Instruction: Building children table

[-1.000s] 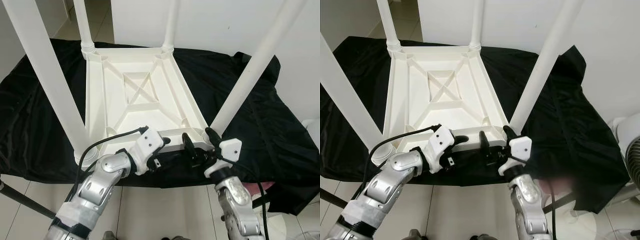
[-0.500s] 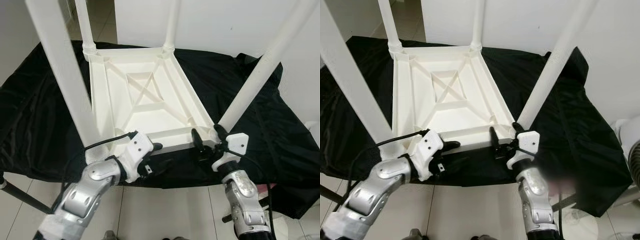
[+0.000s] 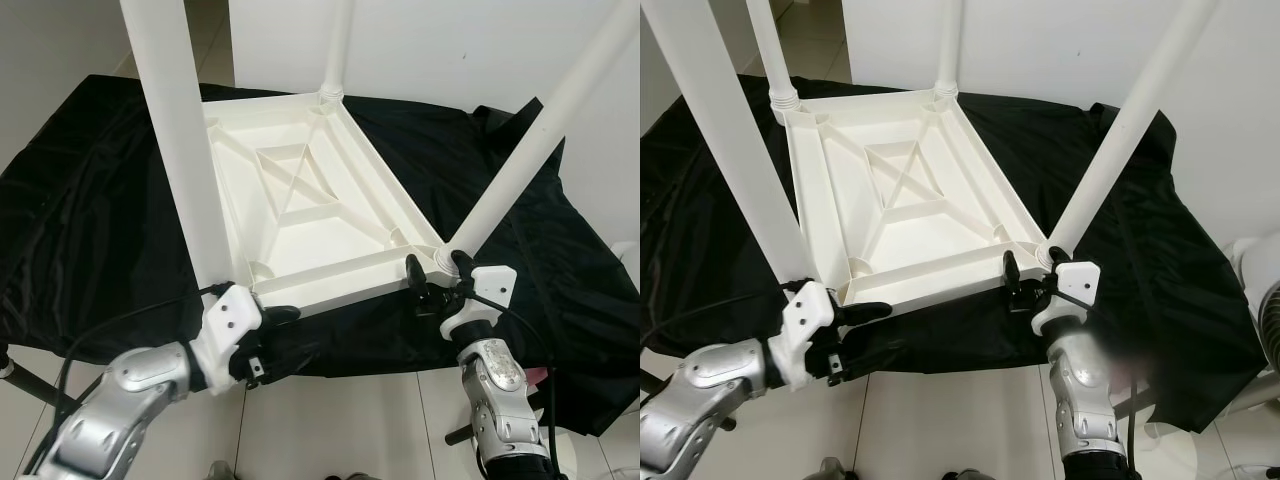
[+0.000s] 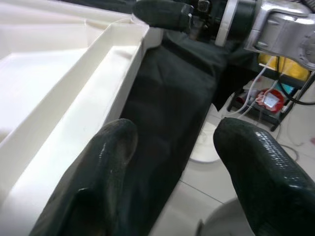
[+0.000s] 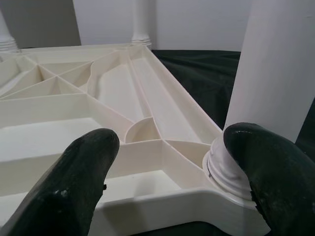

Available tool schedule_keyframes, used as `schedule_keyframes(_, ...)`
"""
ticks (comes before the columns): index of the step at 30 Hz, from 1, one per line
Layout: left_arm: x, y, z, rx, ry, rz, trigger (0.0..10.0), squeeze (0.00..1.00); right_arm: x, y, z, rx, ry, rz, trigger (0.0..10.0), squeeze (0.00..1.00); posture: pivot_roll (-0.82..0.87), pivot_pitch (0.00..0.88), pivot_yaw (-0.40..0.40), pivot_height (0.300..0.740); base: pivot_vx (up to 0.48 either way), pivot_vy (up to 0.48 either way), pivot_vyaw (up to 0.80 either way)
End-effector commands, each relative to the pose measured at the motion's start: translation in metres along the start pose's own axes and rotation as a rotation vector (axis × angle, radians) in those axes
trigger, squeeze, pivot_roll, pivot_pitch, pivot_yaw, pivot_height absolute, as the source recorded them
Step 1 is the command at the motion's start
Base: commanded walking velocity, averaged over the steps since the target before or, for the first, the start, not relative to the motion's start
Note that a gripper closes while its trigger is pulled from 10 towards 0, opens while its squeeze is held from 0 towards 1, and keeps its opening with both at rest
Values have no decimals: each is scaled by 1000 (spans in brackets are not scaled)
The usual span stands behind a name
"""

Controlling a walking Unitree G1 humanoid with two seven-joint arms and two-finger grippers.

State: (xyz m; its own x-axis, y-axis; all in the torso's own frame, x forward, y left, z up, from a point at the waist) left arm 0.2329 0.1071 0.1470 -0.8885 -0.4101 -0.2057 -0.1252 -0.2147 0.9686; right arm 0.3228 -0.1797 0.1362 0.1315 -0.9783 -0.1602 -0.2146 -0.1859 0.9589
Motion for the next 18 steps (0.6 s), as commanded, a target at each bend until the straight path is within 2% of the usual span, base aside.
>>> schedule_keyframes(1, 7, 0, 13, 4, -80, 21, 10000, 0, 16, -4, 3, -15, -69, 5, 10000, 0, 44, 104, -70, 740, 0, 0, 0)
schedule_keyframes(8, 3, -6, 33, -33, -15, 3, 10000, 0, 17, -4, 0, -15, -69, 7, 10000, 0, 46, 103, -72, 740, 0, 0, 0)
schedule_keyframes(9, -3, -8, 41, -52, 21, -13, 10000, 0, 17, -4, 0, -14, -69, 9, 10000, 0, 48, 103, -75, 740, 0, 0, 0)
schedule_keyframes(11, -3, -8, 41, -52, 21, -13, 10000, 0, 17, -4, 0, -14, -69, 9, 10000, 0, 48, 103, -75, 740, 0, 0, 0)
schedule_keyframes(12, -18, -14, 59, -99, 89, -23, 10000, 0, 18, -4, -2, -13, -67, 11, 10000, 0, 53, 103, -80, 740, 0, 0, 0)
schedule_keyframes(13, -18, -14, 59, -99, 89, -23, 10000, 0, 18, -4, -2, -13, -67, 11, 10000, 0, 53, 103, -80, 740, 0, 0, 0)
schedule_keyframes(15, -37, -17, 79, -135, 171, -25, 10000, 0, 17, -5, -4, -15, -58, 14, 10000, 0, 56, 103, -83, 740, 0, 0, 0)
schedule_keyframes(18, -44, -17, 87, -148, 195, -32, 10000, 0, 16, -5, -5, -16, -57, 14, 10000, 0, 57, 103, -83, 740, 0, 0, 0)
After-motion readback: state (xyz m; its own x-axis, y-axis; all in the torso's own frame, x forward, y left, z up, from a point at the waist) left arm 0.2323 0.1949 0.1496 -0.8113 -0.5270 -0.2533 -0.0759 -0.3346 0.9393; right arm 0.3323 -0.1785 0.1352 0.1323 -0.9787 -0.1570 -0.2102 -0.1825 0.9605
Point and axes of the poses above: a point about 5 cm out from each wrist's last joint towards the gripper, its own z axis pointing back from the gripper into the wrist, its own y axis along the axis of the wrist's last joint, x = y × z, the point moved 4 cm from there along -z, pointing out of the wrist towards the gripper, and after that the axes turned 8 degrees about -z, right-handed, at the moved point
